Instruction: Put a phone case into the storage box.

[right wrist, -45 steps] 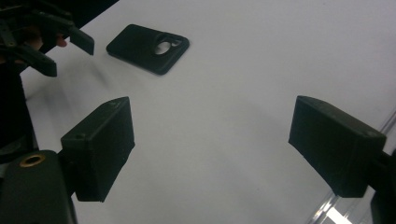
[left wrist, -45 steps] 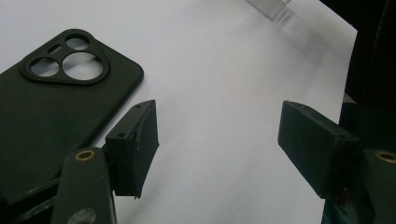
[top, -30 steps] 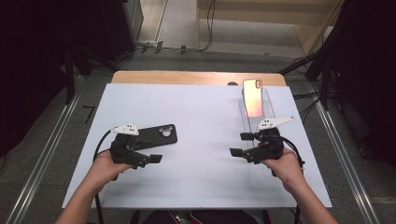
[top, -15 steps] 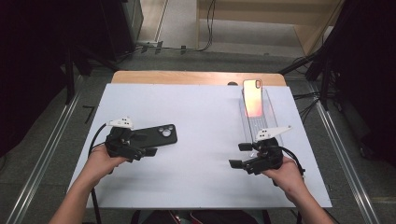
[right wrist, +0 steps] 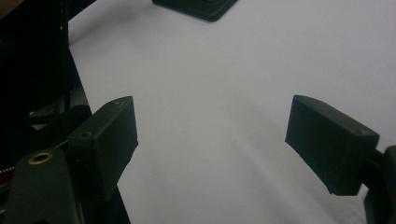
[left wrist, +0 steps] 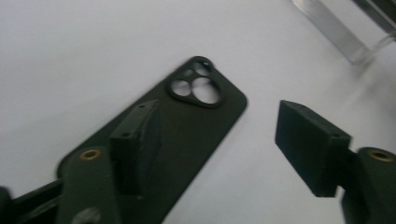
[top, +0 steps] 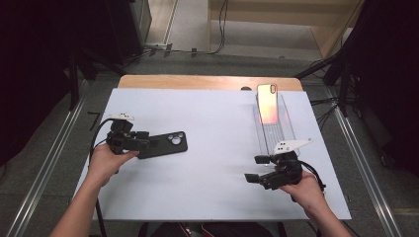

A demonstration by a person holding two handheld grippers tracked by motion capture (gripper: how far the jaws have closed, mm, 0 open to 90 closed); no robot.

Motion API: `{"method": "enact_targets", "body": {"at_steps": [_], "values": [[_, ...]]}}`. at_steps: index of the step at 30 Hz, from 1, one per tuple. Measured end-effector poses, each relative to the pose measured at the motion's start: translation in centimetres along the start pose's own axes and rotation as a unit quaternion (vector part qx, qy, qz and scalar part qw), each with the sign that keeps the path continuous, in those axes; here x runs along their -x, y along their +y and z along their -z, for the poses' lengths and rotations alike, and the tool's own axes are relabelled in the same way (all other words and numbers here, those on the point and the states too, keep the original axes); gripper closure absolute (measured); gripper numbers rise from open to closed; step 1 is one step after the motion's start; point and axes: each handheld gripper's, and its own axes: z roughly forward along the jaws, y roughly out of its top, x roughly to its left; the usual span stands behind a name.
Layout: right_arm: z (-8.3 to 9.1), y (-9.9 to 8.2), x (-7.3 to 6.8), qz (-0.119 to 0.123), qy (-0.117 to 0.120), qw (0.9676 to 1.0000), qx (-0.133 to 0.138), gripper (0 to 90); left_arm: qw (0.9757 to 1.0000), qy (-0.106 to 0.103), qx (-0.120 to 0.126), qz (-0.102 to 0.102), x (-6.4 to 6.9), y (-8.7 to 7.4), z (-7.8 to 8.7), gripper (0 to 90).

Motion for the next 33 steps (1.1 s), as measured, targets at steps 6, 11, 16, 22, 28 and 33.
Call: {"method": "enact_targets", "body": {"at_steps": [6, 11, 16, 22, 28, 33], "values": [[-0.3, -0.1, 0.0, 0.003, 0.001, 1.0000, -0.005, 14.9, 0.9980, 0.059, -0.016, 0.015, -0.9, 0.4, -0.8, 75.2], [-0.4, -0.2, 0.0, 0.002, 0.005, 1.0000, -0.004, 14.9, 0.9972, 0.069, -0.027, 0.014, -2.2, 0.6, -2.1, 90.0], [-0.5, -0.2, 0.0, 0.003, 0.006, 1.0000, -0.005, 14.9, 0.9953, 0.088, -0.036, 0.019, -3.5, 0.6, -3.4, 90.0], [-0.7, -0.3, -0.1, 0.007, 0.009, 0.9999, -0.007, 14.9, 0.9923, 0.117, -0.040, 0.011, -4.7, 0.2, -4.3, 90.0], [-0.8, -0.3, 0.0, 0.006, 0.012, 0.9999, -0.009, 14.9, 0.9927, 0.107, -0.053, 0.017, -4.7, -0.2, -4.6, 90.0], [-0.8, -0.3, 0.1, 0.006, 0.009, 0.9999, -0.008, 14.9, 0.9943, 0.084, -0.062, 0.022, -4.0, -0.9, -4.3, 90.0]]}}
